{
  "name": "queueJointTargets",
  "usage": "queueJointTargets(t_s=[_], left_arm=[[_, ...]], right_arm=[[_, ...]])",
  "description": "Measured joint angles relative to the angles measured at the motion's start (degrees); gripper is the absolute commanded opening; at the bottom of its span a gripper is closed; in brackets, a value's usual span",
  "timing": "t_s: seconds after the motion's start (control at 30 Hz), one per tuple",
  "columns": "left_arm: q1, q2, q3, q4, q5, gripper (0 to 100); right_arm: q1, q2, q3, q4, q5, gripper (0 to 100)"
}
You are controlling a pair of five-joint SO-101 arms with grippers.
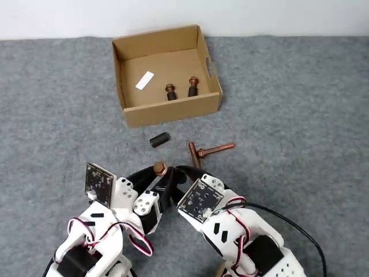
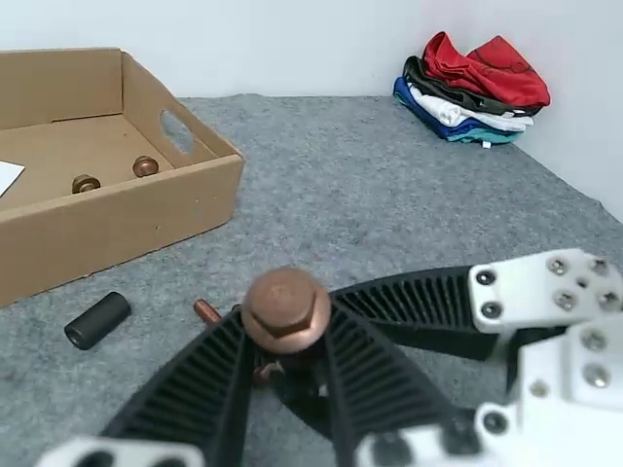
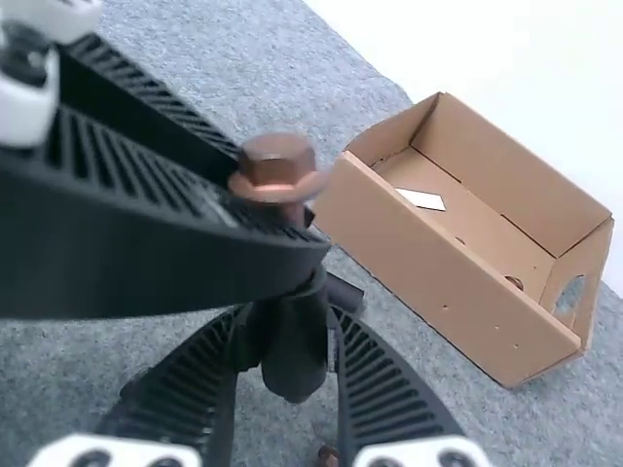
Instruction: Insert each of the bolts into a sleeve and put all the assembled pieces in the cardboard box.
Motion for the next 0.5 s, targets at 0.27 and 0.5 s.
queueJointTargets(t_s=[0.27, 0.5], left_arm=[[1.6, 0.0, 0.5, 1.1, -2.5, 21], [0.3, 0.4, -3.3, 1.1, -2.7, 21]], right_arm=[[1.0, 0.0, 0.0, -0.4, 0.0, 0.8], [0.9, -0.1, -0.1, -0.6, -0.1, 0.8]])
